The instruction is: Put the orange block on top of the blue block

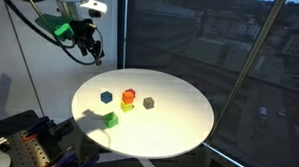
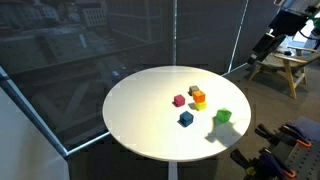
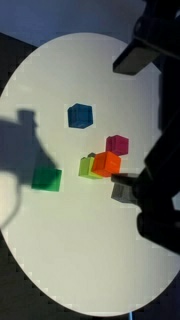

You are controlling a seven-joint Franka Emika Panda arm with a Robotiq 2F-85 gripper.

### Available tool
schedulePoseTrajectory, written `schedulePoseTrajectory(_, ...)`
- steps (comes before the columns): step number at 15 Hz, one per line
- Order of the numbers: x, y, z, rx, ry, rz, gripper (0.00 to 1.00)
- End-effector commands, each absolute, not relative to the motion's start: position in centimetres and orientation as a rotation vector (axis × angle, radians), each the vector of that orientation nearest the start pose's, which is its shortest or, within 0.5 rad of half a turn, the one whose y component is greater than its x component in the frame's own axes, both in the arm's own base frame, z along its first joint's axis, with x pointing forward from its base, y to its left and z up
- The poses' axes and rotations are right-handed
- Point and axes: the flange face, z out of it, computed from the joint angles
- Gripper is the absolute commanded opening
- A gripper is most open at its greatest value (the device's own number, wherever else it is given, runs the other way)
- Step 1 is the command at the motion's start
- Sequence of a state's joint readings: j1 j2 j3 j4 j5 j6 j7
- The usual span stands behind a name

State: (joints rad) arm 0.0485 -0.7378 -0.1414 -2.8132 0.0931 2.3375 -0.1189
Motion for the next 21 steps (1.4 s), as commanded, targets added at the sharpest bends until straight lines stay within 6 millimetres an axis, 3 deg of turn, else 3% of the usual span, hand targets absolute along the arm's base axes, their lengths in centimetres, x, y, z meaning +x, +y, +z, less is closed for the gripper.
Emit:
schedulePoseTrajectory(1, 33.7, -2.7, 42.7, -2.969, 0.009, -0.4, 1.0)
schedulePoseTrajectory(14, 33.7, -2.7, 42.7, -2.969, 0.009, -0.399, 1.0)
schedulePoseTrajectory(21, 34.8, -2.6, 44.2, -2.972, 0.017, -0.324, 1.0)
